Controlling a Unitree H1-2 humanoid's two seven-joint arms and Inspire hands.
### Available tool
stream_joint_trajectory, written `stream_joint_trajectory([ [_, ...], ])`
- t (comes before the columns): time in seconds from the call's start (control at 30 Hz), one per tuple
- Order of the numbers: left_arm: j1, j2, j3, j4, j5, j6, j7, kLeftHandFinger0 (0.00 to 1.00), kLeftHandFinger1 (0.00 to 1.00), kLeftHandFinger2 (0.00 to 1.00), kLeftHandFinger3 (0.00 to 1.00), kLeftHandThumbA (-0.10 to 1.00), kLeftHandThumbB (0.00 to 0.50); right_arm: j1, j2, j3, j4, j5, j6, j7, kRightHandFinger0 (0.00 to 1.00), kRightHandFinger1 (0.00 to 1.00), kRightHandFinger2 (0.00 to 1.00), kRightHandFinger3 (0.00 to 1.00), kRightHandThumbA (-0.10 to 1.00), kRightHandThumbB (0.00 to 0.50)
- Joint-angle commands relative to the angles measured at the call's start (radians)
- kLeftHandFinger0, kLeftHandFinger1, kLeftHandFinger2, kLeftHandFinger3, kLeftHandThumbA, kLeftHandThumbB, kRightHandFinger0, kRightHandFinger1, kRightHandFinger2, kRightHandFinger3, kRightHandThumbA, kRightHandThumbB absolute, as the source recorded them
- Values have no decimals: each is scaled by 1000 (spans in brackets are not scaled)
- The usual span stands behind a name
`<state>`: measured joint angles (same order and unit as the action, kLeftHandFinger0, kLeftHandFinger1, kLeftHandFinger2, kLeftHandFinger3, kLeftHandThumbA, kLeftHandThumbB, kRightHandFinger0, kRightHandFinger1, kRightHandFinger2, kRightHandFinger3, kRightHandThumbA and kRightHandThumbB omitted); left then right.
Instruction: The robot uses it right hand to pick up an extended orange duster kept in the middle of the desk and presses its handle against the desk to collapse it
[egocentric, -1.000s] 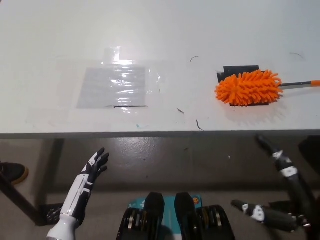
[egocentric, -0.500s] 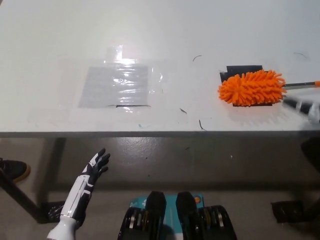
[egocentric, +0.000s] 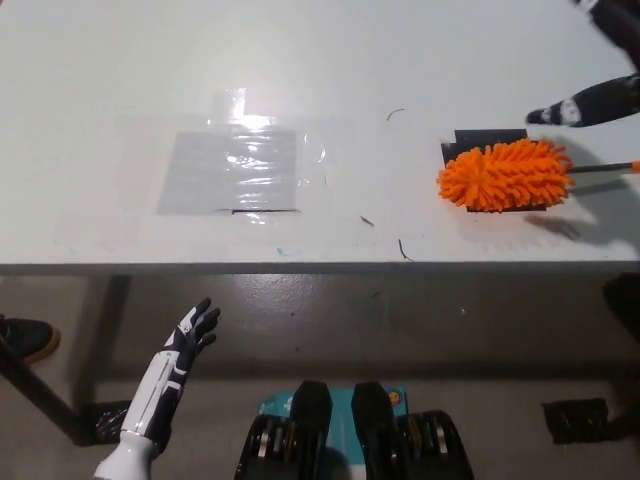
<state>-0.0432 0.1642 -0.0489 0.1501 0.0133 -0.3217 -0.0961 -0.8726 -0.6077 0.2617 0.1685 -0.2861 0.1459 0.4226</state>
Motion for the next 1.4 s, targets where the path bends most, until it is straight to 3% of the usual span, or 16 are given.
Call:
stream_joint_trajectory([
  [0.0, -3, 10, 1, -20, 7, -42, -10, 1000, 1000, 1000, 1000, 1000, 72, -111, 6, 59, 135, -75, -11, 52, 1000, 1000, 1000, 1000, 1000, 344],
  [0.37, -3, 4, 4, -14, -30, -44, -22, 1000, 1000, 1000, 1000, 1000, 89, -183, 74, 121, 342, -92, -30, 66, 1000, 1000, 1000, 1000, 1000, 332],
  [0.47, -1, 5, 4, -17, -34, -37, -24, 1000, 1000, 1000, 1000, 1000, 113, -211, 110, 143, 434, -111, -59, 54, 1000, 1000, 1000, 1000, 1000, 385],
  [0.77, 5, 4, 5, -18, -29, -37, -24, 1000, 1000, 1000, 1000, 1000, 114, -246, 156, 181, 530, -154, -99, 39, 1000, 1000, 1000, 1000, 1000, 381],
  [0.83, 6, 5, 3, -22, -24, -27, -26, 1000, 1000, 1000, 1000, 1000, 121, -276, 192, 217, 626, -192, -98, 16, 1000, 1000, 1000, 1000, 1000, 421],
  [1.0, 2, 3, 5, -20, -28, -36, -26, 1000, 1000, 1000, 1000, 1000, 112, -312, 220, 262, 718, -232, -111, 1, 1000, 1000, 1000, 1000, 1000, 397],
  [1.17, 2, 4, 7, -33, -38, -11, -29, 1000, 1000, 1000, 1000, 1000, 137, -351, 251, 296, 848, -261, -140, -32, 1000, 1000, 1000, 1000, 1000, 403],
  [1.37, 0, 6, 9, -25, -36, -26, -29, 1000, 1000, 1000, 1000, 1000, 125, -375, 266, 311, 925, -276, -158, -49, 1000, 1000, 1000, 1000, 1000, 402],
])
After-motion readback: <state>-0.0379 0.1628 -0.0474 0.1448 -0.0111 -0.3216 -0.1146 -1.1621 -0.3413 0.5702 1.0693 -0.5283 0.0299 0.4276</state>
